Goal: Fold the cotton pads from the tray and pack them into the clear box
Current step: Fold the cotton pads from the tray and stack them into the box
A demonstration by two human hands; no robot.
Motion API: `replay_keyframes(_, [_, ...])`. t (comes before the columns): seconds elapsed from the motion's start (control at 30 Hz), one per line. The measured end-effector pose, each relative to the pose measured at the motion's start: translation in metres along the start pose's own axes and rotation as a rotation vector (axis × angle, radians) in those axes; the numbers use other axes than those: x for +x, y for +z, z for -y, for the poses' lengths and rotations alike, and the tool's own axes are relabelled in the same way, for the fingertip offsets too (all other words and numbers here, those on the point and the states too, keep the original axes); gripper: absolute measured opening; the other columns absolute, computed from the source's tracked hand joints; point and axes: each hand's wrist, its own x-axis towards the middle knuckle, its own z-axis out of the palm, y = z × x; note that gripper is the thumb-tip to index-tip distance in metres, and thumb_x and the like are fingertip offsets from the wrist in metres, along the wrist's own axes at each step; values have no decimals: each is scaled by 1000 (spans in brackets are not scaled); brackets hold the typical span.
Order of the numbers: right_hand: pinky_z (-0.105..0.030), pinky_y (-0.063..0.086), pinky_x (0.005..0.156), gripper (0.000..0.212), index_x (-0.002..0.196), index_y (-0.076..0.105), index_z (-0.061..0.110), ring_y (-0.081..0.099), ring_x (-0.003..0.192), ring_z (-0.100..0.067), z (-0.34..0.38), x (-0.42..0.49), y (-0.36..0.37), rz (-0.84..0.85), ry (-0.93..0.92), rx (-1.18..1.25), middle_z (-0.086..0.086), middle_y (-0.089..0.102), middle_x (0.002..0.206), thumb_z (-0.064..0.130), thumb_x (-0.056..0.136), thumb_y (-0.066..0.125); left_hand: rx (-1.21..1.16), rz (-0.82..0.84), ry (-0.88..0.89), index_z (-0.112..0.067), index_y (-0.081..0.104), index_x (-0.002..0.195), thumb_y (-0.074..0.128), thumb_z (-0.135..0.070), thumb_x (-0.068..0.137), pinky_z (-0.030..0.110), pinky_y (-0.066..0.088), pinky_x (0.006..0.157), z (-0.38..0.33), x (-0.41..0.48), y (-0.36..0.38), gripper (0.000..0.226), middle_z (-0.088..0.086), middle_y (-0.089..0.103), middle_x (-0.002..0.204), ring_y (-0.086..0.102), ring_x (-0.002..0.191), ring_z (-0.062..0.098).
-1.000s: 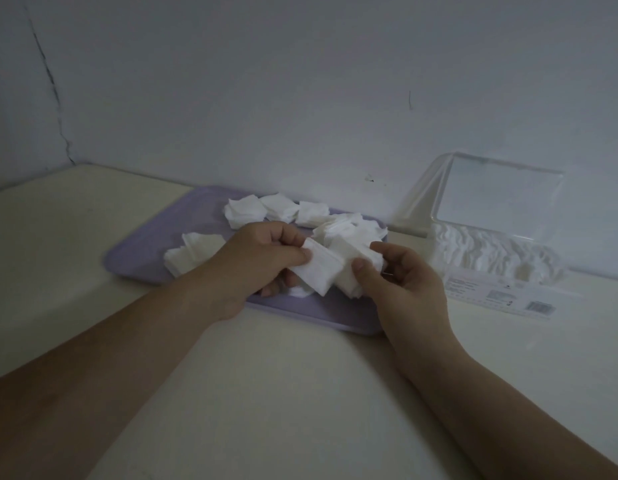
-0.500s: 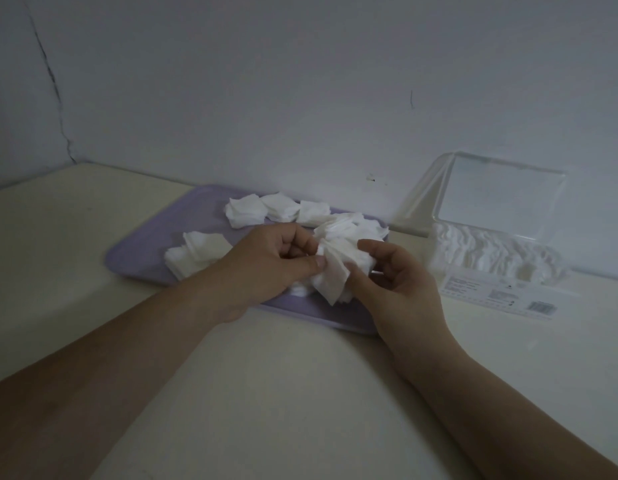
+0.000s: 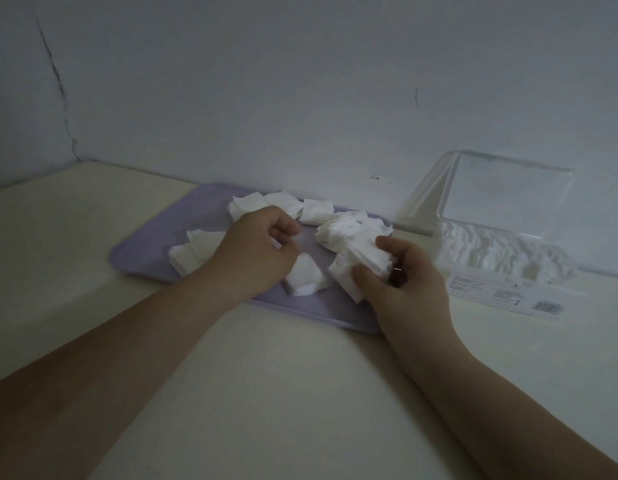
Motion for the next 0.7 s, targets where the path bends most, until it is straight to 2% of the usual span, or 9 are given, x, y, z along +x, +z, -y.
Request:
replay_keyframes(0.07, [-21,56,81,44,124,62,31,68,90,-2,1,0,0,5,-5,-21,11,70,108,16,86,78,200,87,-14,-21,69,111,80,-26,84,21,42,81,4,0,-2,30,-8,65,103,63,89,10])
replay_keyframes(0.13, [-16,53,80,44,125,62,31,66,90,0,2,-1,0,13,-11,-41,12,69,108,17,87,78,260,192,-50,-22,67,118,84,-34,81,22,42,81,2,0,-4,43,-5,65,109,62,93,10])
replay_keyframes(0.3, [-12,50,76,43,124,63,33,64,88,4,3,-2,0,34,-6,-81,13,68,108,20,86,78,336,364,-5,-21,74,99,83,-35,81,31,53,73,-7,-2,-9,25,-1,75,92,69,83,20])
replay_keyframes(0.37, [-18,55,80,43,123,63,32,66,89,1,3,-2,0,27,-10,-80,11,69,108,20,86,78,276,416,-23,-20,74,93,85,-33,78,35,55,72,-6,-1,-12,23,1,76,88,70,78,18])
replay_keyframes(0.43, [-31,58,88,43,124,63,31,67,95,-5,2,-2,0,17,-14,-74,10,69,110,20,86,78,163,423,-31,-20,72,86,85,-23,80,21,50,62,-8,0,-17,15,-6,73,78,64,67,6])
replay_keyframes(0.47, [-35,59,90,43,124,63,31,68,96,-7,2,-1,0,15,-16,-74,10,69,110,20,86,78,58,416,-47,-19,70,84,83,-15,82,16,47,59,-10,1,-18,14,-8,70,74,62,65,3])
replay_keyframes(0.57, [-38,59,90,44,125,63,31,68,96,-9,3,-1,0,20,-14,-62,10,70,110,22,85,80,-330,455,-91,-18,65,82,79,-4,84,15,45,50,-14,-1,-17,20,-5,65,70,59,62,7])
replay_keyframes(0.63, [-36,61,86,48,124,63,31,70,96,-11,3,-1,0,43,-2,-35,8,71,112,24,81,84,-415,502,-32,-19,66,84,81,-13,78,16,45,56,-13,-6,-10,18,-4,65,75,58,67,7])
replay_keyframes(0.7, [-32,62,81,52,122,64,30,71,96,-13,1,-1,-1,73,11,-14,5,72,114,16,76,84,-415,536,24,-19,69,84,84,-16,74,21,46,68,-10,-10,-3,18,-1,66,80,57,77,11])
